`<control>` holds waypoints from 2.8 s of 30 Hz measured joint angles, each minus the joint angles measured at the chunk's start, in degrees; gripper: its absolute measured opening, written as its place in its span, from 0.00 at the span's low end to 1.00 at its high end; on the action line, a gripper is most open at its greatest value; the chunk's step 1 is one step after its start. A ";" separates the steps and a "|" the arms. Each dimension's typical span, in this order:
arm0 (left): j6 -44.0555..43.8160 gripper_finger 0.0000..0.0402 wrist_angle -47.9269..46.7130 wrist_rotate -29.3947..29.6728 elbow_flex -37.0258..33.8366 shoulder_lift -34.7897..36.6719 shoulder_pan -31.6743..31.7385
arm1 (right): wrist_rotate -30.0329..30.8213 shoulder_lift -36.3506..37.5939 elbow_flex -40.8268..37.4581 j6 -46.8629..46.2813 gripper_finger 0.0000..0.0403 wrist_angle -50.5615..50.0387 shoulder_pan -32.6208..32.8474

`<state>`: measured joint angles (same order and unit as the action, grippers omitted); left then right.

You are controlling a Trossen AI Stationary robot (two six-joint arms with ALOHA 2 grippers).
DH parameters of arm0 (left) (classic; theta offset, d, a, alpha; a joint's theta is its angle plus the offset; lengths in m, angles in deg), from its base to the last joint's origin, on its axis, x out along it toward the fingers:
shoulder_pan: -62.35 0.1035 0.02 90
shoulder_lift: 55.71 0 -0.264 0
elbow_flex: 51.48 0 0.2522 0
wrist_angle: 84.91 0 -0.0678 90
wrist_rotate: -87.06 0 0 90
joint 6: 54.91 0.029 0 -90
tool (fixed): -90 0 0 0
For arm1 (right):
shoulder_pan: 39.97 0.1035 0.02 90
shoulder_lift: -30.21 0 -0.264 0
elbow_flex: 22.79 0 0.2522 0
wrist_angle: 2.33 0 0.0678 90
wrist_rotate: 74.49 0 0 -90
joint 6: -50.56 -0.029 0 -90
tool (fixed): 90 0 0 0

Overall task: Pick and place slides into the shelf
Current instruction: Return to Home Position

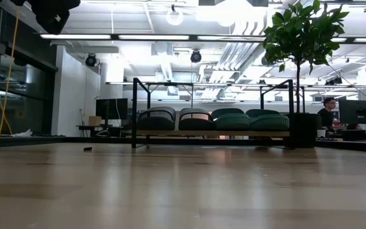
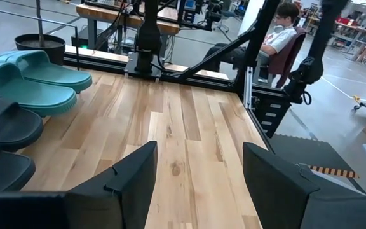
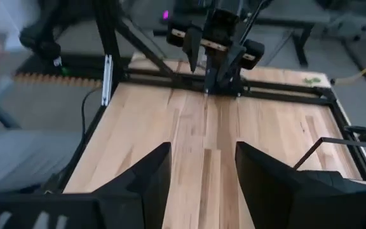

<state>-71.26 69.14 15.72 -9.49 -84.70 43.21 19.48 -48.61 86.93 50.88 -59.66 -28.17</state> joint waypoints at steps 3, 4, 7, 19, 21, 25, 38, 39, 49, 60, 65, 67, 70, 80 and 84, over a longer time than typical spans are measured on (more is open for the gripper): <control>-0.01 0.54 0.02 0.25 0.00 0.00 0.00 | 0.26 12.29 -18.78 -1.72 0.41 13.07 -2.00; -0.01 0.54 0.06 0.71 0.00 0.00 0.00 | 0.44 16.24 -24.43 -2.40 0.41 18.37 -2.74; -0.01 0.54 0.54 3.52 0.00 0.00 0.00 | -0.49 26.67 -37.81 -4.07 0.41 30.67 -4.47; 1.60 0.54 0.68 12.12 0.00 0.00 0.02 | -2.35 40.24 -55.66 -4.59 0.41 40.35 -5.43; 2.60 0.54 0.57 12.51 0.00 0.00 0.02 | -2.12 40.20 -56.42 -4.40 0.41 41.34 -5.43; 3.10 0.54 0.11 13.11 0.00 0.02 0.03 | -1.56 40.14 -56.74 -3.94 0.41 41.29 -5.43; 2.40 0.54 -3.27 19.46 -2.37 2.47 0.04 | -1.03 36.34 -56.74 -2.91 0.41 41.21 -5.43; 2.40 0.54 -3.48 19.52 -2.64 3.27 0.04 | -1.03 36.40 -56.74 -2.89 0.41 41.29 -5.43; 6.10 0.54 1.34 15.36 -9.95 13.54 0.04 | 0.08 39.08 -62.81 -2.70 0.41 46.41 -5.88; 11.59 0.54 14.12 1.17 -18.01 16.69 0.06 | -2.15 46.69 -69.85 -5.85 0.41 50.96 -7.40; 11.42 0.54 13.90 1.40 -18.01 15.72 0.04 | -3.19 46.39 -70.33 -5.28 0.41 51.69 -7.38; 11.41 0.54 13.71 1.86 -18.01 15.22 0.04 | -3.21 45.98 -70.34 -4.78 0.41 51.53 -7.40; 10.54 0.54 14.31 2.64 -18.63 14.63 0.04 | -3.61 45.44 -70.35 -4.37 0.41 51.56 -7.40; 8.24 0.54 17.48 8.80 -22.51 14.11 0.60 | -3.63 45.29 -70.35 -4.39 0.41 51.41 -7.40; 8.43 0.54 18.35 3.67 -22.51 14.10 5.61 | -3.63 45.19 -70.35 -4.50 0.41 51.22 -7.38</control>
<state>-62.84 87.49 19.39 -32.00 -70.60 48.82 15.85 -3.42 16.58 46.38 -8.45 -35.55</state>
